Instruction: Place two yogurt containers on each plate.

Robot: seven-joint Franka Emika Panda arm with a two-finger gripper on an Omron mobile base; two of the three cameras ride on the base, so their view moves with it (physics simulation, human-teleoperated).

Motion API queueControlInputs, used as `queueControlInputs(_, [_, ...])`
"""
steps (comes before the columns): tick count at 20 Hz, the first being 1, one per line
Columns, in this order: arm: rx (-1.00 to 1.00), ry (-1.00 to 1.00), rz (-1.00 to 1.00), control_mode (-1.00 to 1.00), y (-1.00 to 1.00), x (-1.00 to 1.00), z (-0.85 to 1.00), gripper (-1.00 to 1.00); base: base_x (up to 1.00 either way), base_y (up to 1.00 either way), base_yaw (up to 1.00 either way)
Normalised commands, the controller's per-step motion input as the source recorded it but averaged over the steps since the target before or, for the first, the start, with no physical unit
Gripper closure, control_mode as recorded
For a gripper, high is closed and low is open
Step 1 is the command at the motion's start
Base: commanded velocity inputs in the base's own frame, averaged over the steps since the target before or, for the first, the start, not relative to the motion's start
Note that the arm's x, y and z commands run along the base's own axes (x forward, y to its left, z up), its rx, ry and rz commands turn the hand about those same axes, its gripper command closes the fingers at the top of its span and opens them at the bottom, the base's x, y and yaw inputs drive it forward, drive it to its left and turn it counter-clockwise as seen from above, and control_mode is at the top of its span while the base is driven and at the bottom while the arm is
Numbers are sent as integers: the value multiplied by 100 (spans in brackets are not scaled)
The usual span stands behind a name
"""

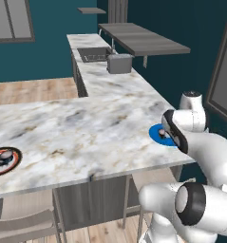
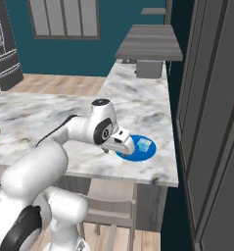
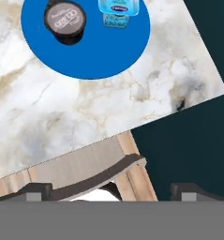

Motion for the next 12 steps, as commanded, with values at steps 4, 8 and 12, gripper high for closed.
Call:
queueControlInputs(4, [0, -1, 9, -100, 56, -93, 30, -100, 0, 0, 0])
queueControlInputs(8, [0, -21, 20, -100, 57, -78, 26, -100, 0, 0, 0])
queueControlInputs(12, [0, -29, 25, -100, 43, -72, 34, -100, 0, 0, 0])
